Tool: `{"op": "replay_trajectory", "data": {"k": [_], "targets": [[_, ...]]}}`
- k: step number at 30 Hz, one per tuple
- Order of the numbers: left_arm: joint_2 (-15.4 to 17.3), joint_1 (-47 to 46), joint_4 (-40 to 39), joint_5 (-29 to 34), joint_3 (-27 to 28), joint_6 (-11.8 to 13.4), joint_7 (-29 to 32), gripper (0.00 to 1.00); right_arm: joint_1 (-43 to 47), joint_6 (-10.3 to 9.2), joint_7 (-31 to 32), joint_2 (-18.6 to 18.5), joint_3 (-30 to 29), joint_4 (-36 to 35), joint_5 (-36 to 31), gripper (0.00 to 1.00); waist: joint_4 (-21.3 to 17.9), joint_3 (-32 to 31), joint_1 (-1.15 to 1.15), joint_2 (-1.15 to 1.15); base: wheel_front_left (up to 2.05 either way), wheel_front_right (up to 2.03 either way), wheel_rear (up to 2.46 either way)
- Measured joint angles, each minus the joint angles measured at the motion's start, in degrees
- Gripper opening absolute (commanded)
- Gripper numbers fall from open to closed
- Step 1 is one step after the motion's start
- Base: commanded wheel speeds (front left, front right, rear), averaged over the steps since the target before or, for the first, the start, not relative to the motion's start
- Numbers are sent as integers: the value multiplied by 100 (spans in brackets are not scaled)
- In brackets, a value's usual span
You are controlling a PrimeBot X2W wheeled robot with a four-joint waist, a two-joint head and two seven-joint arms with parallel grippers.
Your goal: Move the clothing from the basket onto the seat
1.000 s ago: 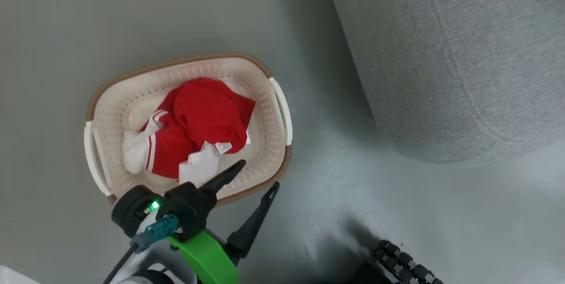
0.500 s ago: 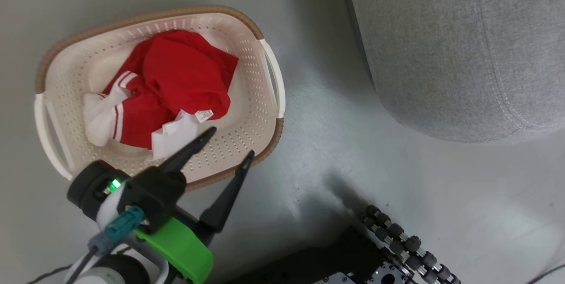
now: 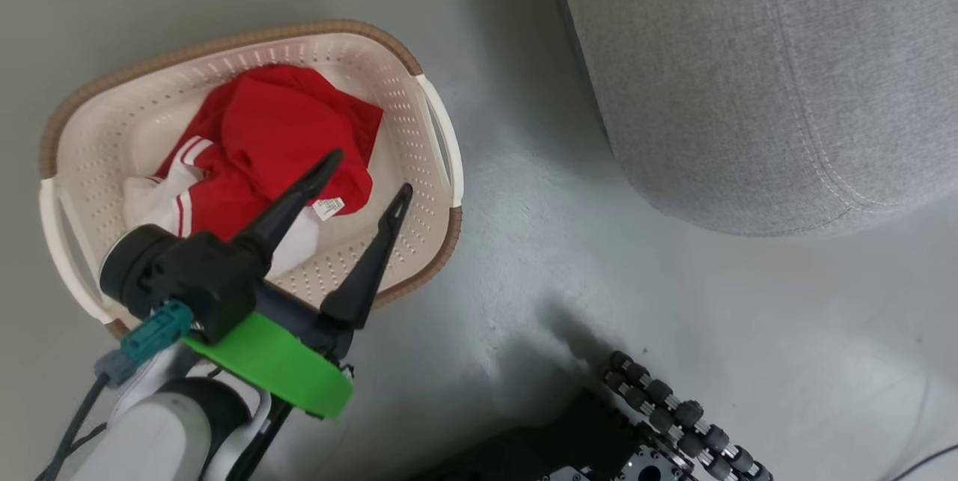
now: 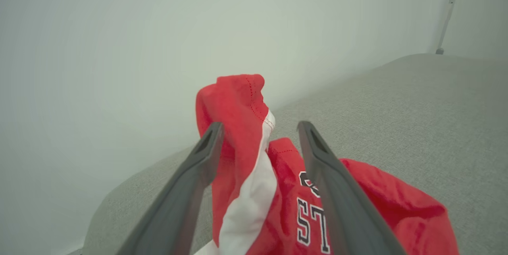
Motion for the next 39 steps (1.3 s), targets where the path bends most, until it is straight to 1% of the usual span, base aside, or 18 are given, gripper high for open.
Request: {"op": "replay_trajectory", "data": {"k": [2, 5, 7, 10, 13, 15, 19, 25, 34, 39], "targets": [[-107, -44, 187, -48, 82, 0, -159, 100, 151, 88, 0, -96, 143, -7, -203, 100, 24, -126, 0, 0, 0, 0, 0], [-192, -113, 431, -119, 220, 0, -402, 100, 476, 146, 0, -271, 201, -87, -472, 100, 71, -330, 0, 0, 0, 0, 0], [-290, -151, 576, -176, 292, 0, -582, 100, 633, 194, 0, -358, 172, -286, -598, 100, 111, -474, 0, 0, 0, 0, 0], [-408, -181, 812, -243, 434, -1, -849, 100, 764, 298, 0, -379, 155, -632, -769, 100, 186, -693, 0, 0, 0, 0, 0], [-535, -182, 1088, -408, 605, 0, -1148, 100, 973, 311, -1, -301, 144, -982, -868, 100, 282, -914, 0, 0, 0, 0, 0], [-628, -183, 1272, -414, 705, 1, -1368, 100, 1148, 346, 0, -241, 118, -1211, -943, 100, 361, -1061, 0, 0, 0, 0, 0], [-837, -184, 1611, -477, 844, 5, -1784, 100, 1653, 354, -1, -158, 99, -1580, -1155, 100, 575, -1332, -1, 0, 0, 0, 0], [-937, -123, 2170, -503, 1050, 38, -2301, 100, 2512, 394, 0, 218, 208, -1927, -1419, 100, 982, -1739, -1, 0, 0, 0, 0], [-1058, 124, 2886, -538, 1148, 32, -2357, 100, 3640, 394, 0, 371, 366, -2237, -1876, 100, 1639, -2403, -1, 0, 0, 0, 0], [-1069, 211, 3172, -538, 1179, -19, -2380, 100, 4175, 375, 0, 632, 492, -2323, -1976, 100, 1965, -2825, -1, 0, 0, 0, 0]]}}
